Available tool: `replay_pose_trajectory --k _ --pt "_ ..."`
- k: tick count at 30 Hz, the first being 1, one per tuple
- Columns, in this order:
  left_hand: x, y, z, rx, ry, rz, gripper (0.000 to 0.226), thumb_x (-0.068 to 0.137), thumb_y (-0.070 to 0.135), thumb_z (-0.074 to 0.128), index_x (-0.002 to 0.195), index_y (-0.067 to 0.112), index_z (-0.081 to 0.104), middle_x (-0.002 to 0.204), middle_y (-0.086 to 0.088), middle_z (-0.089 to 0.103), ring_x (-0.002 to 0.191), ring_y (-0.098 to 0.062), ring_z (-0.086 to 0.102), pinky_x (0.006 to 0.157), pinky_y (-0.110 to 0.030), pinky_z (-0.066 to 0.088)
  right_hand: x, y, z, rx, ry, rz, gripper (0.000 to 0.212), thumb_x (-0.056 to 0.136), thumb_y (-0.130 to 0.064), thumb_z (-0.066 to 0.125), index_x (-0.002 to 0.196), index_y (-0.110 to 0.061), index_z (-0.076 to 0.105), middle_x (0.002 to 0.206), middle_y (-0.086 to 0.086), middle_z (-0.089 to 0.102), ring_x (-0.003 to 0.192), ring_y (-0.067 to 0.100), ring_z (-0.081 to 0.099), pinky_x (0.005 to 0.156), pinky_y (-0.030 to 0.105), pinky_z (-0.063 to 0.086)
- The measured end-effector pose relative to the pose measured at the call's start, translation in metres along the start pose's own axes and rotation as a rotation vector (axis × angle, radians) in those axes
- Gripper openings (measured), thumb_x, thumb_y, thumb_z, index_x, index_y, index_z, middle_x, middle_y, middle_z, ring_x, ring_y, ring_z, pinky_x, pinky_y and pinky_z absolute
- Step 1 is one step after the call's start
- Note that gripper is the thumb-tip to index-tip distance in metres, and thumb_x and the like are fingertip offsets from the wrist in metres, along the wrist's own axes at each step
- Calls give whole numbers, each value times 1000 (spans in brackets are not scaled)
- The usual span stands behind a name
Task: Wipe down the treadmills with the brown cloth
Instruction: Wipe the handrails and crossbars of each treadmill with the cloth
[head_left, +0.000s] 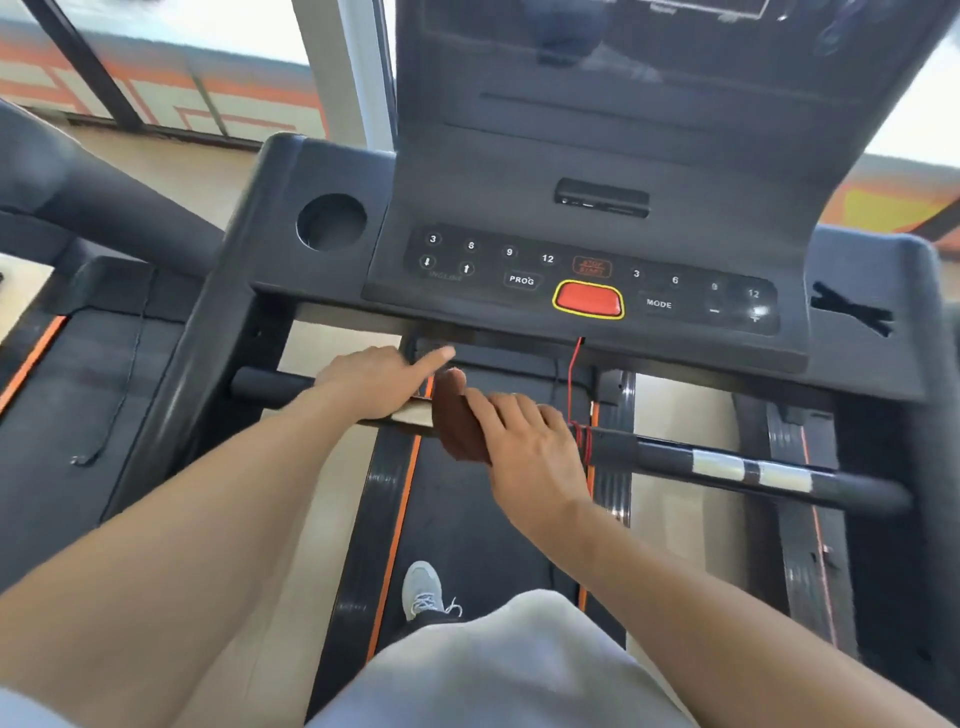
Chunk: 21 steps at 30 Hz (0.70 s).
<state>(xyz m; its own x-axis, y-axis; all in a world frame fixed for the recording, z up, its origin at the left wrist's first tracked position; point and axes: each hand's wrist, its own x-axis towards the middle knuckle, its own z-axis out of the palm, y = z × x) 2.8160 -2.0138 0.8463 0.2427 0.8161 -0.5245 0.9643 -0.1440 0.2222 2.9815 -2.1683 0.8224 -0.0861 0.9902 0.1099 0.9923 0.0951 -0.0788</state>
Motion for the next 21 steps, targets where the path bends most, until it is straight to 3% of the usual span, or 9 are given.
replay_pose_trajectory --k 2,4,6,8,11,14,16,19,21 --pt "-6 15 -2 -33 -113 82 103 66 99 6 94 23 70 98 -2 67 97 -29 61 90 -42 46 -11 4 -5 36 -17 8 92 70 -19 82 152 -17 41 137 5 56 132 32 51 113 47 40" --pt "-16 38 3 -111 -158 133 83 74 93 16 84 27 66 93 0 66 95 -27 61 88 -41 44 -18 5 -8 117 -42 14 91 74 -30 80 155 -17 39 148 5 50 143 32 41 122 48 28" --pt "-23 60 16 -235 -73 179 56 93 75 40 71 28 61 88 0 66 92 -26 62 86 -39 48 -23 3 -10 313 -20 61 79 79 -31 75 152 -19 47 153 4 49 149 28 36 126 47 20" --pt "-37 77 25 -434 110 239 48 102 54 51 65 23 58 72 1 64 79 -20 64 72 -36 47 -31 1 -19 644 45 193 56 87 -21 72 141 -24 60 152 -2 53 149 18 36 127 41 21" --pt "-73 91 34 -807 264 312 46 104 43 53 68 16 59 63 2 60 61 -7 55 65 -34 41 -52 3 -36 989 264 415 49 87 -4 77 129 -24 64 134 -9 60 131 12 54 110 33 45" --pt "-115 104 30 -988 148 390 48 96 57 53 82 14 68 78 -13 71 75 -26 67 74 -47 56 -72 7 -58 1150 417 578 76 81 -4 84 145 -22 46 137 -6 54 129 14 54 105 24 48" --pt "-140 117 19 -1032 75 457 37 94 53 53 88 20 71 82 -14 73 75 -22 66 75 -53 56 -82 13 -74 1286 381 670 93 78 -15 89 153 -26 35 141 -12 56 132 7 53 105 19 45" --pt "-167 142 1 -1142 -69 484 35 92 47 55 89 17 74 91 -16 76 83 -25 70 84 -54 57 -99 23 -98 1555 292 750 65 75 -35 83 134 -27 57 117 -9 74 111 10 69 88 26 58" --pt "-175 158 -4 -1253 -158 480 36 92 44 57 91 14 76 97 -14 78 92 -32 74 89 -52 57 -110 26 -111 1586 353 806 46 72 -45 81 111 -22 70 102 0 79 99 18 75 78 30 61"
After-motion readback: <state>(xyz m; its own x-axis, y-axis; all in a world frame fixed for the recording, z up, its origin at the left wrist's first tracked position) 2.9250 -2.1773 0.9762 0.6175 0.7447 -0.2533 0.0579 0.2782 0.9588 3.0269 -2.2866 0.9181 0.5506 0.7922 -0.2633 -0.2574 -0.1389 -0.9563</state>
